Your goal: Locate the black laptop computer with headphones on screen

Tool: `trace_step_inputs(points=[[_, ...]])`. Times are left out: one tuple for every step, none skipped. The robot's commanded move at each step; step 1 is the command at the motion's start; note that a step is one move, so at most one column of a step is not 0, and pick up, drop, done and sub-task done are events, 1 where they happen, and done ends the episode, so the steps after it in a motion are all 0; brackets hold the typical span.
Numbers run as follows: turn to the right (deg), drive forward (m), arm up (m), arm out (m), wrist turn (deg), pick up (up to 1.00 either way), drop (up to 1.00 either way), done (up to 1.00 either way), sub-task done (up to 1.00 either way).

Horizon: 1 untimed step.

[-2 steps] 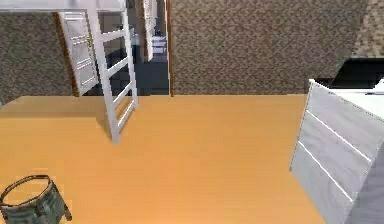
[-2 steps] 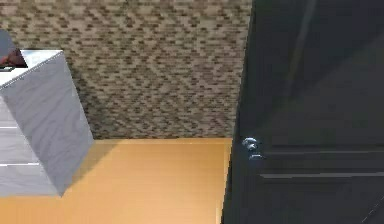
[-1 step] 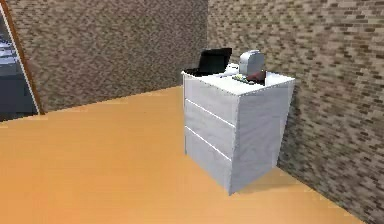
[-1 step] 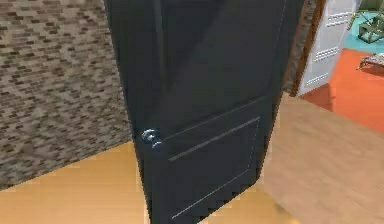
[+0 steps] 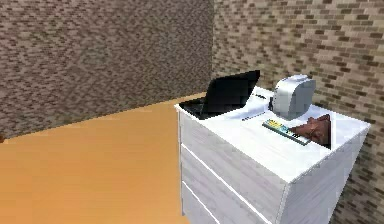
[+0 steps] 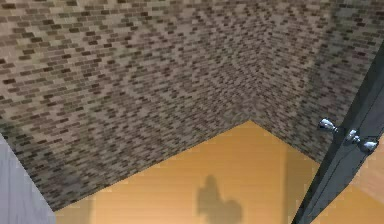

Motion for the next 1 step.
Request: trace_step_inputs(points=[[0.0,0.0,0.0,0.0,0.0,0.0,0.0,1.0,0.0]])
